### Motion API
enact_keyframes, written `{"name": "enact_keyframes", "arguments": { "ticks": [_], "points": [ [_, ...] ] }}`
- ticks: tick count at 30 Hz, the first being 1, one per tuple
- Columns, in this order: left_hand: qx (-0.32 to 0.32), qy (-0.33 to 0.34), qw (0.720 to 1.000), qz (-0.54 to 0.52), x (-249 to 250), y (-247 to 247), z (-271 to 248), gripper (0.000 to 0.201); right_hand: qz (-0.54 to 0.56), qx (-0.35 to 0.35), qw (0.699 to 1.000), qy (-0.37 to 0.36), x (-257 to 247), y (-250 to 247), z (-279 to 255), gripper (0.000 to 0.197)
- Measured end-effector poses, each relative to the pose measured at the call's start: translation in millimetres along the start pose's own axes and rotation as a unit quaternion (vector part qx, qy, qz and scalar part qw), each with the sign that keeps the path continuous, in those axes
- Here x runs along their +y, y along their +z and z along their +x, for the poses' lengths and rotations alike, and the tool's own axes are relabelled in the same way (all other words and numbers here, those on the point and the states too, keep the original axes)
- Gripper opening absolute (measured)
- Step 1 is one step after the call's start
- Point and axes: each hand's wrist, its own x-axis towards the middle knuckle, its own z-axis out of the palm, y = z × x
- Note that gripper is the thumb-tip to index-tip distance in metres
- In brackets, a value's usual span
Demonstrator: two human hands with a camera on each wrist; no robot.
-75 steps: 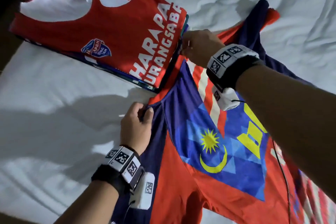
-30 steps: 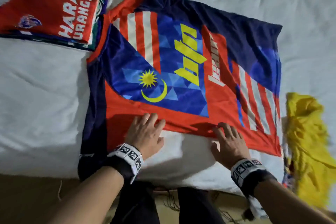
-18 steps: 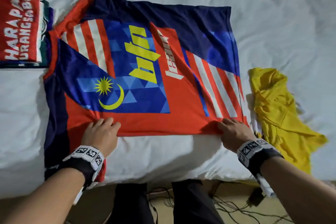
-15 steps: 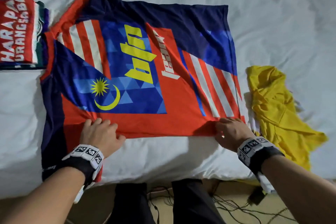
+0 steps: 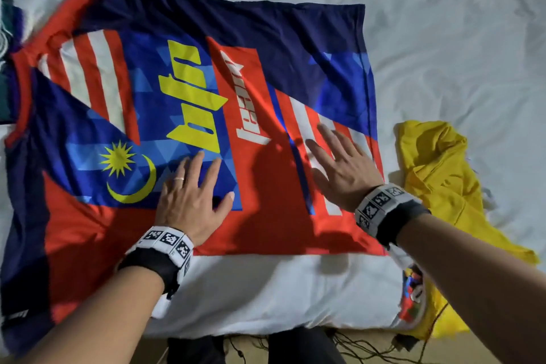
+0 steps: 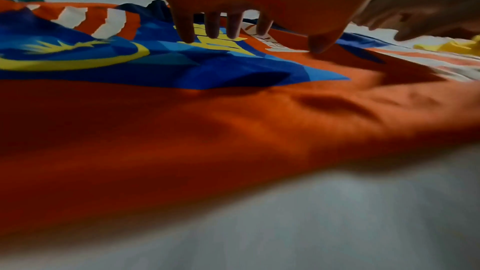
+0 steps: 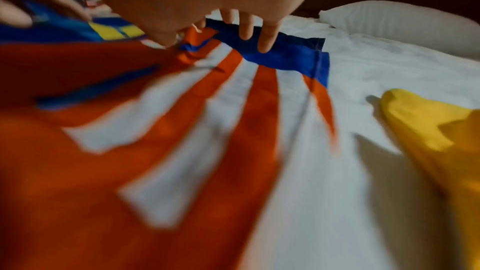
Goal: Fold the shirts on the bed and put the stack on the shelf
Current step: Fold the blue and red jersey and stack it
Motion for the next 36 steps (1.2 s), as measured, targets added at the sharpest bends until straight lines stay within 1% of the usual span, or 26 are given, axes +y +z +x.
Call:
{"name": "enact_keyframes", "arguments": {
  "ticks": [2, 3, 5, 6, 8, 10, 11, 12, 14, 15, 17, 18, 19, 20, 21, 23, 24, 26, 27, 28, 29, 30, 31, 32, 34, 36],
  "points": [
    [0.012, -0.03, 0.999, -0.011, 8.0, 2.9, 16.0, 0.078, -0.032, -0.055, 0.998, 0.018, 33.2, 4.6, 11.6, 0.055],
    [0.015, -0.045, 0.999, -0.013, 10.6, 3.6, 24.0, 0.08, -0.035, -0.058, 0.997, 0.042, 49.8, 2.4, 17.4, 0.051],
    [0.013, -0.079, 0.997, -0.02, 13.3, 4.4, 35.8, 0.083, -0.024, 0.002, 0.997, 0.08, 71.3, -5.4, 32.7, 0.044],
    [0.008, -0.094, 0.995, -0.023, 14.1, 5.5, 39.1, 0.083, -0.015, 0.034, 0.997, 0.074, 74.8, -9.5, 42.7, 0.043],
    [-0.001, -0.11, 0.994, -0.021, 15.6, 9.1, 43.5, 0.084, -0.002, 0.062, 0.998, 0.008, 72.2, -13.3, 65.6, 0.045],
    [-0.011, -0.122, 0.992, -0.013, 17.3, 13.0, 47.6, 0.085, -0.022, 0.038, 0.997, -0.06, 74.5, -9.1, 84.0, 0.051],
    [-0.015, -0.132, 0.991, -0.011, 18.3, 13.7, 49.9, 0.085, -0.034, 0.023, 0.997, -0.06, 81.0, -6.7, 92.7, 0.051],
    [-0.014, -0.144, 0.989, -0.012, 20.0, 13.8, 52.3, 0.085, -0.043, 0.019, 0.998, -0.033, 90.4, -6.8, 101.9, 0.049],
    [-0.006, -0.16, 0.987, -0.014, 24.9, 13.9, 56.0, 0.084, -0.055, 0.07, 0.995, 0.037, 106.3, -11.6, 122.4, 0.038],
    [-0.001, -0.156, 0.988, -0.012, 27.6, 14.3, 57.0, 0.084, -0.056, 0.112, 0.991, 0.043, 109.7, -14.9, 133.5, 0.032],
    [0.001, -0.132, 0.991, -0.005, 33.0, 17.6, 57.9, 0.085, -0.044, 0.151, 0.988, -0.013, 108.3, -21.7, 155.0, 0.031],
    [-0.003, -0.12, 0.993, -0.007, 34.6, 19.9, 58.7, 0.085, -0.041, 0.13, 0.99, -0.048, 108.9, -23.4, 164.4, 0.037],
    [-0.007, -0.113, 0.994, -0.01, 35.4, 22.0, 59.3, 0.085, -0.047, 0.091, 0.993, -0.06, 112.8, -23.9, 171.9, 0.045],
    [-0.009, -0.109, 0.994, -0.012, 35.9, 23.6, 59.9, 0.085, -0.055, 0.047, 0.997, -0.034, 121.0, -25.0, 178.7, 0.049],
    [-0.009, -0.108, 0.994, -0.011, 35.9, 24.4, 60.1, 0.085, -0.052, 0.024, 0.998, 0.018, 133.3, -24.2, 185.9, 0.049],
    [-0.005, -0.106, 0.994, -0.009, 36.5, 24.7, 59.2, 0.084, -0.025, 0.047, 0.991, 0.127, 160.2, -29.2, 198.0, 0.045],
    [-0.002, -0.106, 0.994, -0.011, 37.2, 24.5, 58.2, 0.084, -0.024, 0.075, 0.988, 0.136, 167.8, -32.9, 203.4, 0.041],
    [0.002, -0.101, 0.995, -0.02, 40.3, 24.6, 56.4, 0.085, -0.029, 0.101, 0.992, 0.072, 172.9, -37.9, 214.5, 0.033],
    [0.0, -0.097, 0.995, -0.024, 43.1, 24.9, 55.8, 0.085, -0.037, 0.093, 0.995, 0.029, 174.2, -38.4, 219.7, 0.031],
    [-0.005, -0.093, 0.995, -0.028, 46.3, 25.1, 55.7, 0.085, -0.048, 0.076, 0.996, 0.01, 175.9, -39.1, 224.1, 0.031],
    [-0.009, -0.094, 0.995, -0.031, 49.7, 25.2, 56.0, 0.085, -0.048, 0.055, 0.997, 0.033, 179.0, -40.2, 228.9, 0.03],
    [-0.013, -0.099, 0.994, -0.036, 52.3, 24.7, 57.1, 0.085, -0.038, 0.039, 0.995, 0.081, 183.8, -41.8, 233.9, 0.029],
    [-0.013, -0.103, 0.994, -0.042, 54.1, 23.4, 58.2, 0.084, -0.02, 0.035, 0.991, 0.129, 188.6, -43.6, 238.2, 0.028],
    [-0.009, -0.102, 0.993, -0.05, 54.6, 21.3, 60.2, 0.082, -0.001, 0.048, 0.987, 0.154, 192.3, -45.6, 242.2, 0.029],
    [0.006, -0.085, 0.995, -0.059, 49.5, 17.9, 63.8, 0.077, 0.019, 0.074, 0.989, 0.124, 190.9, -48.7, 249.8, 0.033],
    [0.009, -0.071, 0.996, -0.05, 39.8, 15.5, 68.1, 0.075, 0.016, 0.035, 0.996, 0.084, 189.2, -51.5, 253.5, 0.033]
  ]
}}
